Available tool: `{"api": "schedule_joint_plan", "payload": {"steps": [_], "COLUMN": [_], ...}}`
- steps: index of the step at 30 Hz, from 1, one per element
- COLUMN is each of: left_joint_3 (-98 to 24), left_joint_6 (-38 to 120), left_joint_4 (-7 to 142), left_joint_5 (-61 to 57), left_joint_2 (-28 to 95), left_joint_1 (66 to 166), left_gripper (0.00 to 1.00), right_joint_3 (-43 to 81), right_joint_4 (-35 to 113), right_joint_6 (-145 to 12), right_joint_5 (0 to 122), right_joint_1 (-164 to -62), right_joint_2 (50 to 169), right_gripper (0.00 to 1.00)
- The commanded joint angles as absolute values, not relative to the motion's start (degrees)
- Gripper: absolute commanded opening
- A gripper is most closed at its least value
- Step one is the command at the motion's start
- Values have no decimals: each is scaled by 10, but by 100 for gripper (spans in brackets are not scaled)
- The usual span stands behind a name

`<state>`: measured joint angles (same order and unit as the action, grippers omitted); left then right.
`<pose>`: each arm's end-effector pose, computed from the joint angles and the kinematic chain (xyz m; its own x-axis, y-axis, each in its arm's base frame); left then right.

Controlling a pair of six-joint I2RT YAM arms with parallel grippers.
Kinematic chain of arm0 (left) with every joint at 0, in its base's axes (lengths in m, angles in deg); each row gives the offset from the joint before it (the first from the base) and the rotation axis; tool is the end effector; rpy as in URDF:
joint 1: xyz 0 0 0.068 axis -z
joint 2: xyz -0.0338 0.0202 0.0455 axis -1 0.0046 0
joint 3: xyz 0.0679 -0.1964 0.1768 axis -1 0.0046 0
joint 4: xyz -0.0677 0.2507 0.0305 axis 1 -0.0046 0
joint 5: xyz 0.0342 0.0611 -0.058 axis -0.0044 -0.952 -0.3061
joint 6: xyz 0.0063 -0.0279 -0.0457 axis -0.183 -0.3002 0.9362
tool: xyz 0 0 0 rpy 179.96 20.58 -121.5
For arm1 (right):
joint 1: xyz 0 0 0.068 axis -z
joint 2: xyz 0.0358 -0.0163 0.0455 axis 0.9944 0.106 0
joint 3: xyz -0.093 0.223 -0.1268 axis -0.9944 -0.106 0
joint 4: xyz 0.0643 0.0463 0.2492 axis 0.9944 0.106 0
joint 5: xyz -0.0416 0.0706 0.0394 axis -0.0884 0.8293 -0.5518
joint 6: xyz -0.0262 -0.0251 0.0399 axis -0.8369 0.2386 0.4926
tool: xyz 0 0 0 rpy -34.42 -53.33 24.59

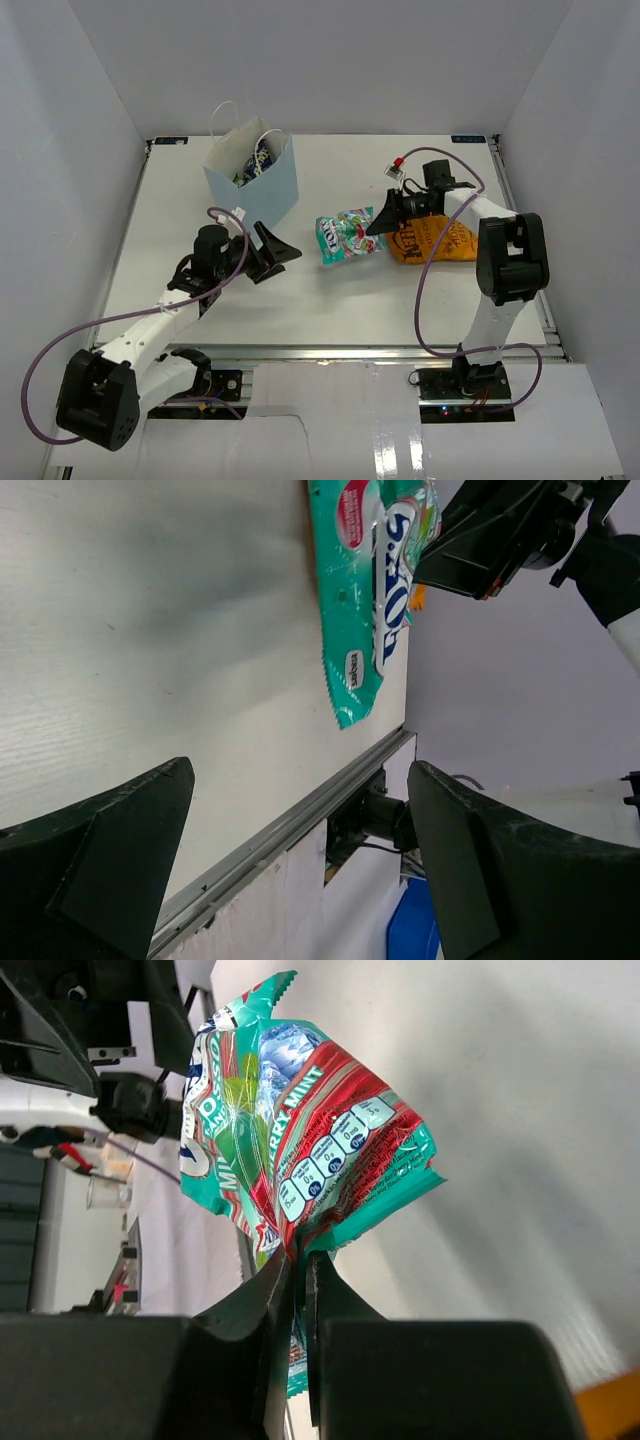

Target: Place the snacks into the paper bag

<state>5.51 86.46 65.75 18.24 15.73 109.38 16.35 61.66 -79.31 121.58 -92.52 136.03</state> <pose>0.1985 -0.0889 0.2258 -0.8214 -0.4868 -0.2972 0.0139 0.5039 -0.8637 0.3719 0.0896 0.2022 -0.7775 -0.1566 -0.6091 -0.6260 0.2856 0.7256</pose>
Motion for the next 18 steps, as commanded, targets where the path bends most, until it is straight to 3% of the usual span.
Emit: {"api": "schedule_joint_plan", "payload": {"steps": [1, 18], "left_joint_3": [46, 31], "left_joint_6": [855, 855], "left_joint_4": [715, 729], "left_joint_5": [182, 171], "left_joint_2": [174, 209], "left_joint_1": [1124, 1161], "left_gripper": [98, 97], "right_joint_3": [158, 205], "right_joint_4": [650, 669], "right_joint_6": [-821, -822], "right_joint_5": [1270, 1286], "right_joint_1": [-956, -1063], "right_joint_2": [1330, 1328], "right_gripper": [8, 8]}}
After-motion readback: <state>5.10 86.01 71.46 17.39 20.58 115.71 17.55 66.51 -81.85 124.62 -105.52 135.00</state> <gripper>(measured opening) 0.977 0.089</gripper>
